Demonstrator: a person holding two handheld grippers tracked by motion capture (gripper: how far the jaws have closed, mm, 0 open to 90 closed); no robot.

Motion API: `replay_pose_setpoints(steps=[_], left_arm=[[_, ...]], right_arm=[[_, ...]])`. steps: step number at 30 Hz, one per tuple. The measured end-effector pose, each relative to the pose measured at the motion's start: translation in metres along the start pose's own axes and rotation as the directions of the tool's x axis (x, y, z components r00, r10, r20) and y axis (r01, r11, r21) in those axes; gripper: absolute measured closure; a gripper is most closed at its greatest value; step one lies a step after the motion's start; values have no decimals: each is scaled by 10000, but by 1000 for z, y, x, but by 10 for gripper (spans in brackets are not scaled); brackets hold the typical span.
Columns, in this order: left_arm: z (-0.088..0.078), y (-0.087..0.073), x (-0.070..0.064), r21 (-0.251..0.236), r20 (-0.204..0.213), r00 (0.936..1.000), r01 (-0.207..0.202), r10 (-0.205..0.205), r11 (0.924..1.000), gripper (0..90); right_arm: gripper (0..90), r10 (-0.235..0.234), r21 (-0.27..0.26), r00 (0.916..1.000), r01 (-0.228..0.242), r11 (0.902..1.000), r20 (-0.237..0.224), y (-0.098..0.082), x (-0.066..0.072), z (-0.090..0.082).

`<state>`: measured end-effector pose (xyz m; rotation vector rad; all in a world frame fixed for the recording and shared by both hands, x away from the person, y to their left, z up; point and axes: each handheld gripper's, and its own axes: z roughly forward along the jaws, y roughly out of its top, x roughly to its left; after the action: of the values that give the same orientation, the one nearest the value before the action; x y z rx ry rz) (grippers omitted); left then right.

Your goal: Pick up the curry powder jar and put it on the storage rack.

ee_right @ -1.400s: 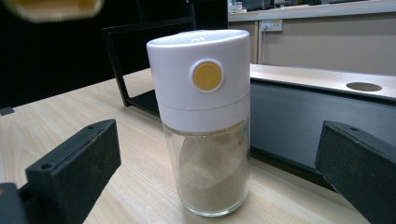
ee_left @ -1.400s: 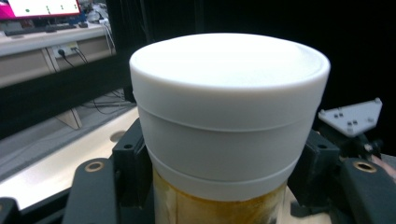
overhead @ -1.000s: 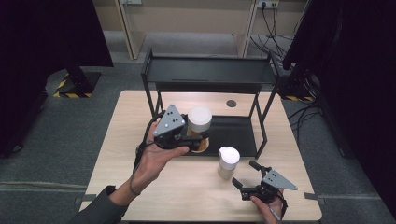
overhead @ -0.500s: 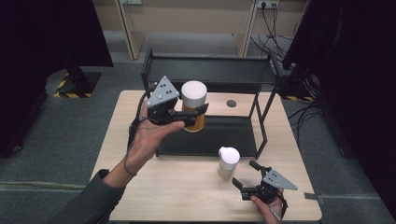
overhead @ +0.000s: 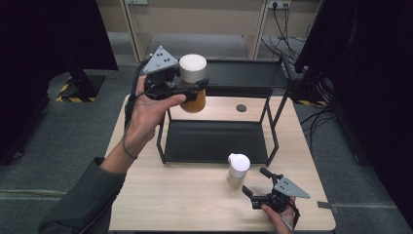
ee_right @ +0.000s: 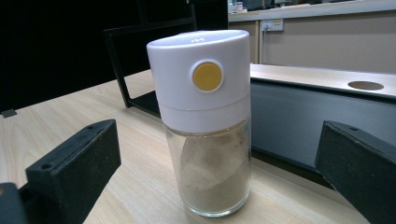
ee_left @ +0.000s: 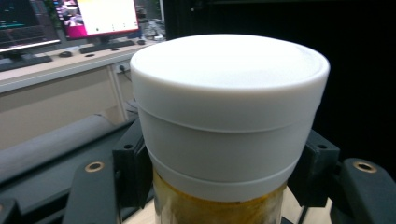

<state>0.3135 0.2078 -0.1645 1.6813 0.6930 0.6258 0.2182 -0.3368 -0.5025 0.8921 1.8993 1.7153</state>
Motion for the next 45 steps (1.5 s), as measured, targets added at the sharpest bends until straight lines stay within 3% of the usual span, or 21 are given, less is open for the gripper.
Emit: replay_pose_setpoints(steps=[5,7,17,20,26,35,40,45], left_arm=[[8,8,5,-31,-190,9996,207,-207,9998,349],[13,13,4,-39,-529,9984,176,-178,9998,349],[32,18,13,-233,-1303,9905,423,-450,9988,349],[42,18,18,-365,-1584,9852,611,-662,9975,349],[58,18,17,-332,-2181,9745,460,-521,9984,349],[79,10,16,-426,-2611,9630,572,-664,9975,349],[82,9,16,-485,-2654,9622,498,-609,9976,348],[87,8,16,-511,-2818,9567,614,-733,9968,348]], right_arm=[[4,33,29,10000,-33,10000,-9,0,0,0],[4,52,21,10000,-52,10000,-5,0,0,0],[4,38,-3,10000,-38,10000,-16,0,0,0],[4,39,-11,10000,-39,10000,-26,0,0,0],[4,-1,-13,10000,1,10000,-64,0,-1,0],[4,30,-8,9999,-30,10000,-111,0,-1,0],[4,31,6,9999,-30,10000,-134,0,-1,0],[4,38,-10,9999,-39,10000,-154,0,-1,0]])
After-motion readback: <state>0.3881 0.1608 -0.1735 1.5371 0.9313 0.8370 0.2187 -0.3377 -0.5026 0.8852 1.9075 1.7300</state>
